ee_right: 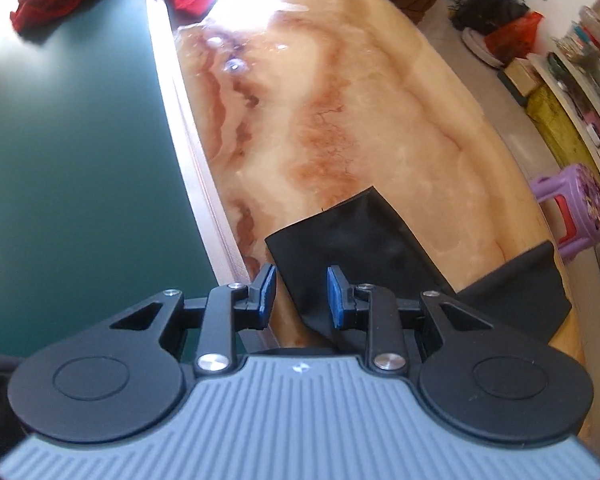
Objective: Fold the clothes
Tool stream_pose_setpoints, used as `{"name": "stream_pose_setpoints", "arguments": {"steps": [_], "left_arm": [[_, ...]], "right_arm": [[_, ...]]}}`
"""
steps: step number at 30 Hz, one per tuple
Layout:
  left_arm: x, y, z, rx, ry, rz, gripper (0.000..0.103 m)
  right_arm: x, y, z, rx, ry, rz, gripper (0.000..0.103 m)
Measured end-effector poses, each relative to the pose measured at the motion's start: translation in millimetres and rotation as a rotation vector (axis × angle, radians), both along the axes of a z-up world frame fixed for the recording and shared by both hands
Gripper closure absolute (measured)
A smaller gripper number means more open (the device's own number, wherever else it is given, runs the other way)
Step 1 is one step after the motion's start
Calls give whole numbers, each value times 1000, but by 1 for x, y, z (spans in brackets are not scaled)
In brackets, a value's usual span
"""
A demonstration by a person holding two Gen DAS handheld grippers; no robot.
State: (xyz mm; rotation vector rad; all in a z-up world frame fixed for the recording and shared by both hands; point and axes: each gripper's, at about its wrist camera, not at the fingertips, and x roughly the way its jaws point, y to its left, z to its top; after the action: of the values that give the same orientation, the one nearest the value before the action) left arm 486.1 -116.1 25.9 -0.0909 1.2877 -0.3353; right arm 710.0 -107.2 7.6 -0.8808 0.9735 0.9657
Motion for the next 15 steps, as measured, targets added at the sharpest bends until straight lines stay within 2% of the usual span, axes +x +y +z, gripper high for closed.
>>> {"name": "stream_pose_setpoints", "arguments": {"steps": [4,6,8,10,11,15], "left_arm": [[0,0,0,-9,19,3,46],[0,-2,-2,-16,20,-2,42],[1,-3,-4,-21,19,-12,39],[1,-3,-5,-25,17,-19,38],[0,-3,-6,-26,16,-22,38],[-1,-2,-8,-36,12,-31,35]], "right_arm": [[-1,16,-1,-68,13,127,71],[8,16,-1,-67,69,103,73],[17,14,-2,-44,137,59,82],[17,10,-3,-27,124,37,87],[16,8,-4,-21,114,19,99],[12,-3,-5,18,24,-65,100]]}}
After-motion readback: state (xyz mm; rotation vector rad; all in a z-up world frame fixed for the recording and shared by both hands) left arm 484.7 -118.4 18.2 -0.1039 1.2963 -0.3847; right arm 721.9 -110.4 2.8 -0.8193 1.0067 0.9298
